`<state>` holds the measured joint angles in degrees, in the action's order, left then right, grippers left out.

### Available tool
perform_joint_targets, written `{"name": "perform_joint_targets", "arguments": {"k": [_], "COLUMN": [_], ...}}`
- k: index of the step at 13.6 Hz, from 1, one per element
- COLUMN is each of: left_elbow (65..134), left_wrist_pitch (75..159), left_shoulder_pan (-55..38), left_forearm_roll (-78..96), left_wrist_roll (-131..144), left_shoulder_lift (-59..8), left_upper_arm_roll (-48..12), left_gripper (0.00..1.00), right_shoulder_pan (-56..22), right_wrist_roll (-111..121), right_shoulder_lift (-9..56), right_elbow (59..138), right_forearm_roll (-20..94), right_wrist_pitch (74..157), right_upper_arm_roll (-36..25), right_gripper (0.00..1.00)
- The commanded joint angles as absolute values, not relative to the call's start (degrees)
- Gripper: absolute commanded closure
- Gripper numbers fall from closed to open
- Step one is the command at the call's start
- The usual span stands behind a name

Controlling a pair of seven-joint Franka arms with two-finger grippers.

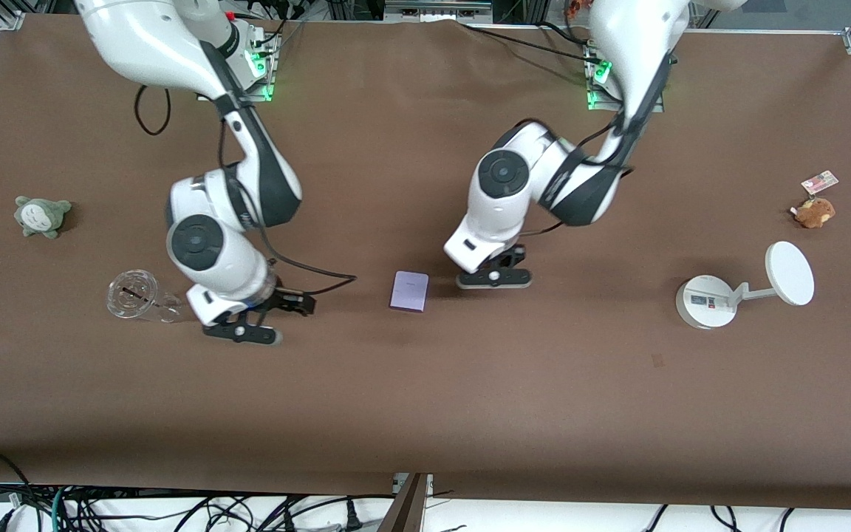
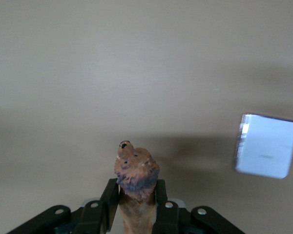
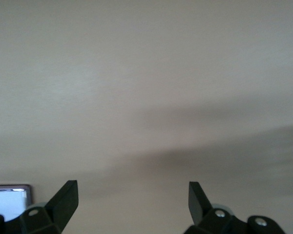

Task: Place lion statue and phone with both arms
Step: 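Grasp the lion with the left gripper while the right gripper grasps the phone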

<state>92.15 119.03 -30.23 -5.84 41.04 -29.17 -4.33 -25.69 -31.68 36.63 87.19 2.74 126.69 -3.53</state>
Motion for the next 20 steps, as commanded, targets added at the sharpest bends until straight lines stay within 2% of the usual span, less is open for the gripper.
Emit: {"name": "perform_joint_targets", "arguments": {"k": [1,3,7,12,15,20], "left_elbow": [93.61,93.69,93.95,96.76,100.36,100.63], "left_wrist_pitch": [111.29,109.08,109.95,119.94,125.85,125.68], "left_shoulder_pan": [-25.77,-19.37,-9.34,1.82,3.34,3.61], "left_forearm_roll": [-7.38,-6.95,-6.94,-7.21,-6.68,-1.15], "left_wrist_roll": [38.08,30.28,17.86,1.63,-0.26,-0.09], "left_shoulder_lift": [-24.01,-22.41,-25.92,-31.36,-31.90,-32.43], "left_upper_arm_roll": [-4.57,-4.83,-4.92,-5.01,-5.01,-5.27], "left_gripper": [1.00,1.00,1.00,0.99,1.00,1.00], "right_shoulder_pan": [-30.13,-33.30,-38.04,-42.44,-42.89,-43.33], "right_wrist_roll": [-40.74,-46.29,-52.10,-54.40,-54.76,-54.58], "right_shoulder_lift": [39.63,42.00,46.92,50.88,51.41,52.91], "right_elbow": [85.78,85.00,78.68,75.85,75.85,75.85], "right_forearm_roll": [3.87,3.78,3.34,2.73,2.02,0.79], "right_wrist_pitch": [131.55,136.82,136.67,136.67,136.67,136.84], "right_upper_arm_roll": [-3.96,-4.04,-4.13,-4.66,-4.66,-4.57], "right_gripper": [0.00,0.00,0.00,0.00,0.00,0.00]}}
